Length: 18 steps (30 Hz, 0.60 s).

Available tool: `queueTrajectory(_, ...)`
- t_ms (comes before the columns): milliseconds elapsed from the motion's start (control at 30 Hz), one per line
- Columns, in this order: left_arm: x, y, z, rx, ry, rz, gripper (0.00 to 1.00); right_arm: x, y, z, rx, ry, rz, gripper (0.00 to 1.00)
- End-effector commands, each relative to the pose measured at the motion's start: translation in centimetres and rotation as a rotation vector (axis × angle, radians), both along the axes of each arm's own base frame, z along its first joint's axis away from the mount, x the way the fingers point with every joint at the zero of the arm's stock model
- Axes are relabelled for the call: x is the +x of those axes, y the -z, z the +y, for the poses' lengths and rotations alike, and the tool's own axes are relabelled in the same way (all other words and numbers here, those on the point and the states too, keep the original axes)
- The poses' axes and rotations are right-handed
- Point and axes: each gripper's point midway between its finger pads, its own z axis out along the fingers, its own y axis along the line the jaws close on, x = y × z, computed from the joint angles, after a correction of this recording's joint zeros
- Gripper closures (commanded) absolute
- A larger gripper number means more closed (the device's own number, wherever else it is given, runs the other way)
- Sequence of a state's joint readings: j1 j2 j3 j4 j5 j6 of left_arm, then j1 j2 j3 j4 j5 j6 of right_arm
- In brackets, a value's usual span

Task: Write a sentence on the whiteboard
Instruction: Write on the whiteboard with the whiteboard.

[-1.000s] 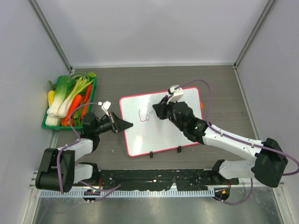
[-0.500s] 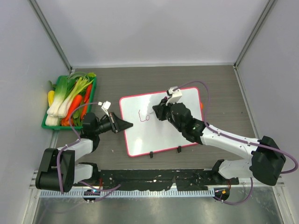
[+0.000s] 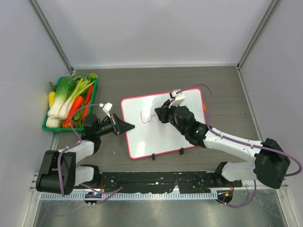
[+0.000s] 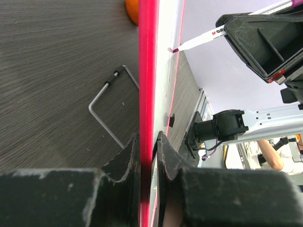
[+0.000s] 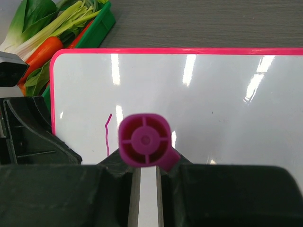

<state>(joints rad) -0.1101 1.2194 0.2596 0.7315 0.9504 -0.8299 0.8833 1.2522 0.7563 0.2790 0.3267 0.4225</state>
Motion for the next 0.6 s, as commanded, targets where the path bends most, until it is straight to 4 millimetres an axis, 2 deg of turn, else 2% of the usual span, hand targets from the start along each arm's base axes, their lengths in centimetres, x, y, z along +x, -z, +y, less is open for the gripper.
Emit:
queueTrajectory(0,1.1,1.4,0.5,0.081,-0.045,-0.047,1.0,-0.4,1.5,-0.9,-0.045,0.012,0.025,0.99)
queueTrajectory(567,1.1,1.4,0.5,0.082,-0.045,-0.047,1.0,-1.6,2.7,-1.8,-0.059,-0.007,0.055,0.99)
